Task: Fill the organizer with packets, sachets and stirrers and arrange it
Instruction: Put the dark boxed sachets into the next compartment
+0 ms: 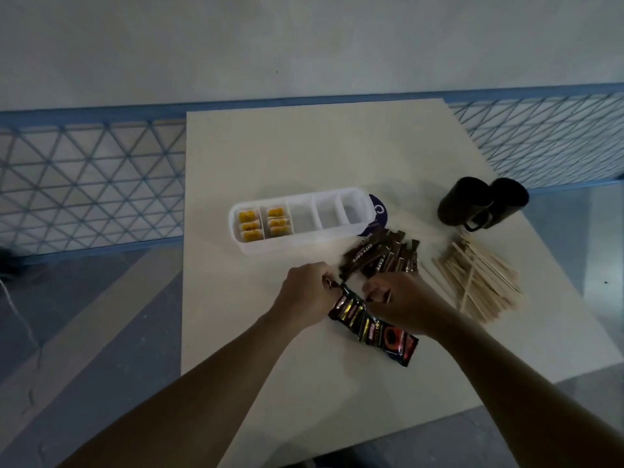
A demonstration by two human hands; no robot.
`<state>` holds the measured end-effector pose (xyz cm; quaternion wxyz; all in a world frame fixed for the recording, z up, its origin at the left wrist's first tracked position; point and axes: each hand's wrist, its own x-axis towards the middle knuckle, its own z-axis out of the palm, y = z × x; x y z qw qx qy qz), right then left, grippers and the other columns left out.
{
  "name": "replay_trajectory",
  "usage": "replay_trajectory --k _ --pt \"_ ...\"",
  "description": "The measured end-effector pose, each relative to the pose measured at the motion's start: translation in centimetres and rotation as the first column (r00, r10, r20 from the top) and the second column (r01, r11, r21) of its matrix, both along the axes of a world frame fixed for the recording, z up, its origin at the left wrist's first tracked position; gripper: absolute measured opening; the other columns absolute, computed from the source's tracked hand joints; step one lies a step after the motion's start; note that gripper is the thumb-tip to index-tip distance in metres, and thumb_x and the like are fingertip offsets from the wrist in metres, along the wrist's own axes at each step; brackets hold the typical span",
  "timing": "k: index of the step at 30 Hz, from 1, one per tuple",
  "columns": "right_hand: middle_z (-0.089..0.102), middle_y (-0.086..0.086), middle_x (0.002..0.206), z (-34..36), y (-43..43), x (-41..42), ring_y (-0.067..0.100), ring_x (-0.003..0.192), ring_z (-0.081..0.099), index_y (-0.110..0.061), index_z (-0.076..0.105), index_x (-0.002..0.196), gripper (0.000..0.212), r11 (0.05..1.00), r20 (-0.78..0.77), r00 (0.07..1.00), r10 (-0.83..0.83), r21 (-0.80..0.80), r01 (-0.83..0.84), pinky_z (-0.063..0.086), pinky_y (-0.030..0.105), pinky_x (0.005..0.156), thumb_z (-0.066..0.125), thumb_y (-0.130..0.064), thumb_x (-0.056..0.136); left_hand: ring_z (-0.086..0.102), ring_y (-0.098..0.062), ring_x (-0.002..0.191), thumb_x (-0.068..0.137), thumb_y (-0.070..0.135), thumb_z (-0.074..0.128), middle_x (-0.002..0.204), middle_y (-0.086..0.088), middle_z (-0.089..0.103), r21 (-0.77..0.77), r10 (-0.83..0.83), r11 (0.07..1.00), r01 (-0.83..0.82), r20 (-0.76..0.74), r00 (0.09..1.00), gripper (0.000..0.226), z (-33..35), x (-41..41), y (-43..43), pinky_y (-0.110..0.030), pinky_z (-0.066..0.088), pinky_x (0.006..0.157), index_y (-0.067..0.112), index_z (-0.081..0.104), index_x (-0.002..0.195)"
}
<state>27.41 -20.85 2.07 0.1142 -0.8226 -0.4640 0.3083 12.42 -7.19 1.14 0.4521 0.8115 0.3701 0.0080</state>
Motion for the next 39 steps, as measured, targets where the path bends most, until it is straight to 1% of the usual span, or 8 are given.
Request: replay_trajectory --k 4,10,15,19,22,30,35,39 --pt "0.064 -0.007 0.122 -0.8 -3.1 0.8 0.002 0.1 0.054 -0.029 0.054 0.136 0.049 0.994 0.078 0.993 0.091 -0.059 -0.086 0.043 0.019 0.078 0.069 -0.031 0.089 0.065 -0.016 0.084 0.082 0.028 0.072 0.089 0.001 0.069 -0.013 -0.002 1.0 0.002 -0.037 0.999 0.019 -0.7 0.6 -2.8 -0.033 0.056 0.076 0.02 0.07 0.1" --pt "0.053 -0.005 0.134 -1.7 -5.9 1.8 0.004 0.105 0.047 -0.04 0.036 0.148 0.069 0.987 0.052 0.987 0.152 -0.059 -0.149 0.047 0.024 0.087 0.069 -0.036 0.088 0.064 -0.017 0.088 0.08 0.027 0.075 0.099 -0.001 0.066 -0.043 0.044 0.998 -0.049 -0.107 0.993 0.028 -2.0 1.0 -6.4 -0.036 0.056 0.08 0.017 0.065 0.104" --pt "0.057 0.002 0.133 -2.9 -6.7 1.8 0.014 0.102 0.061 -0.035 0.03 0.152 0.074 0.988 0.024 0.988 0.154 -0.007 -0.154 0.053 0.031 0.086 0.068 -0.038 0.088 0.066 -0.016 0.095 0.08 0.028 0.077 0.107 -0.001 0.068 0.004 0.147 0.989 -0.147 -0.127 0.981 0.037 -2.7 1.5 -8.9 -0.026 0.053 0.079 0.015 0.061 0.111" --pt "0.059 0.001 0.123 -3.6 -6.8 1.4 0.014 0.097 0.061 -0.027 0.041 0.145 0.066 0.986 0.041 0.987 0.157 0.046 -0.159 0.051 0.026 0.077 0.071 -0.037 0.087 0.066 -0.018 0.097 0.077 0.022 0.078 0.108 -0.002 0.068 0.063 0.229 0.973 -0.223 -0.125 0.965 0.037 -3.4 1.9 -10.0 -0.034 0.056 0.084 0.017 0.061 0.11" --pt "0.058 -0.002 0.118 -4.0 -6.8 1.4 0.014 0.095 0.059 -0.026 0.049 0.136 0.057 0.986 0.053 0.986 0.159 0.038 -0.162 0.047 0.024 0.071 0.07 -0.038 0.085 0.063 -0.02 0.094 0.075 0.018 0.078 0.108 -0.004 0.064 0.107 0.258 0.964 -0.245 -0.136 0.956 0.036 -4.1 2.0 -10.7 -0.031 0.053 0.077 0.016 0.062 0.107" --pt "0.056 -0.005 0.111 -4.2 -6.4 1.0 0.01 0.087 0.051 -0.024 0.043 0.127 0.056 0.993 0.061 0.991 0.117 -0.034 -0.115 0.046 0.028 0.07 0.074 -0.036 0.082 0.059 -0.019 0.081 0.074 0.013 0.075 0.095 -0.004 0.061 0.124 0.355 0.932 -0.341 -0.111 0.928 0.02 -4.7 2.1 -11.7 -0.034 0.052 0.07 0.015 0.063 0.09" --pt "0.052 -0.004 0.1 -4.1 -5.9 0.8 0.016 0.087 0.057 -0.02 0.053 0.117 0.042 0.987 0.095 0.987 0.128 -0.107 -0.118 0.049 0.03 0.069 0.071 -0.037 0.083 0.058 -0.018 0.085 0.076 0.009 0.074 0.1 -0.004 0.061 0.096 0.356 0.933 -0.348 -0.095 0.93 0.025 -4.8 2.0 -11.8 -0.028 0.047 0.068 0.015 0.06 0.096" --pt "0.055 -0.002 0.101 -3.8 -5.7 0.4 0.018 0.087 0.06 -0.023 0.06 0.112 0.034 0.987 0.116 0.985 0.131 -0.108 -0.119 0.055 0.033 0.071 0.068 -0.038 0.083 0.061 -0.016 0.091 0.075 0.013 0.077 0.105 -0.002 0.063 0.057 0.329 0.944 -0.326 -0.06 0.942 0.032 -4.6 1.6 -11.8 -0.031 0.054 0.077 0.015 0.061 0.103"
